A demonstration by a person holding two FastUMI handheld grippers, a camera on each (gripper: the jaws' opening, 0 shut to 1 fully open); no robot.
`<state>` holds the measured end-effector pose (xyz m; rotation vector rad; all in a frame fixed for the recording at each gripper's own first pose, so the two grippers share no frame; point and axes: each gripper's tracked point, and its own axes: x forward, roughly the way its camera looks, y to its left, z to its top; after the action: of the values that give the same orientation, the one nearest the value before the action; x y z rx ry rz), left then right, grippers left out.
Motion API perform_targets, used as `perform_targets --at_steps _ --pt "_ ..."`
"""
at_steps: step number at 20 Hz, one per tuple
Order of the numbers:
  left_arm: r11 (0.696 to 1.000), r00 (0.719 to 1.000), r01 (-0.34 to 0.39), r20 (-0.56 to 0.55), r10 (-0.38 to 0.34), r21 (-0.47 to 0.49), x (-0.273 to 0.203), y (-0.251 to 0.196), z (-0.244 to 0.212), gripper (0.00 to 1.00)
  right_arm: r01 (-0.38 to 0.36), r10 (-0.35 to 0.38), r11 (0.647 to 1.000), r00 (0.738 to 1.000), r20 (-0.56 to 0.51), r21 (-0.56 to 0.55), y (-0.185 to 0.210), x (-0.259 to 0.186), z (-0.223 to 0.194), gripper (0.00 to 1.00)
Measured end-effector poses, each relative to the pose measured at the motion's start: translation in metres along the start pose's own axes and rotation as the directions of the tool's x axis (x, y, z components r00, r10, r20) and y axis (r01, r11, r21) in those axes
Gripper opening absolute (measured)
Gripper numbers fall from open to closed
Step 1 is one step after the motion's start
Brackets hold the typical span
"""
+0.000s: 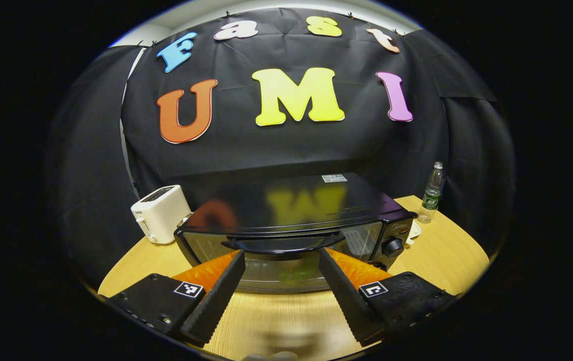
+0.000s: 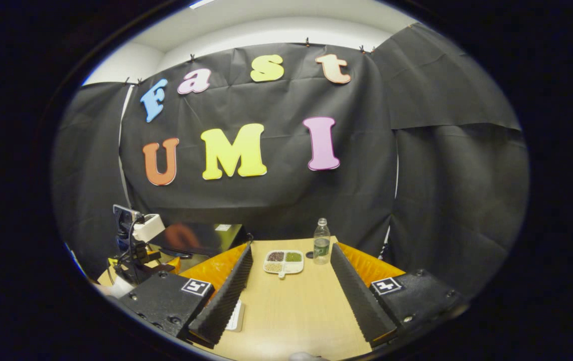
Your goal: Open the electric oven with the left hand, put the food in, and close the electric oven.
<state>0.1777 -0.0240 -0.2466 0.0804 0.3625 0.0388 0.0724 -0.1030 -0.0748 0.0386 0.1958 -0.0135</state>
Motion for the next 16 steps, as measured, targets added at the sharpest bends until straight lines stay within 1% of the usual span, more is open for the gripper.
perform_targets --at_steps 3,6,9,14,16 --pt "1.0 1.0 0.001 0.017 -0.001 -0.003 -0.011 0.0 0.007 0.97 -0.007 0.007 1.0 1.0 0.008 -0.014 0.004 0.0 0.004 0.95" --pt "1.0 0.999 -0.001 0.041 0.001 -0.012 -0.033 0.002 0.021 0.97 -0.022 0.022 1.0 1.0 0.019 -0.012 0.012 0.0 0.011 0.95" --pt "0.999 0.996 -0.004 0.086 0.007 -0.033 -0.066 0.008 0.044 0.97 -0.045 0.046 0.999 0.998 0.036 -0.024 0.026 0.0 0.017 0.95" --pt "0.999 0.983 -0.016 0.181 0.022 -0.035 -0.124 0.025 0.084 0.96 -0.098 0.099 0.995 0.992 0.074 -0.026 0.056 -0.004 0.034 0.95" --pt "0.999 0.976 -0.022 0.216 0.029 -0.034 -0.15 0.033 0.102 0.96 -0.105 0.107 0.994 0.99 0.097 -0.025 0.066 -0.007 0.044 0.95"
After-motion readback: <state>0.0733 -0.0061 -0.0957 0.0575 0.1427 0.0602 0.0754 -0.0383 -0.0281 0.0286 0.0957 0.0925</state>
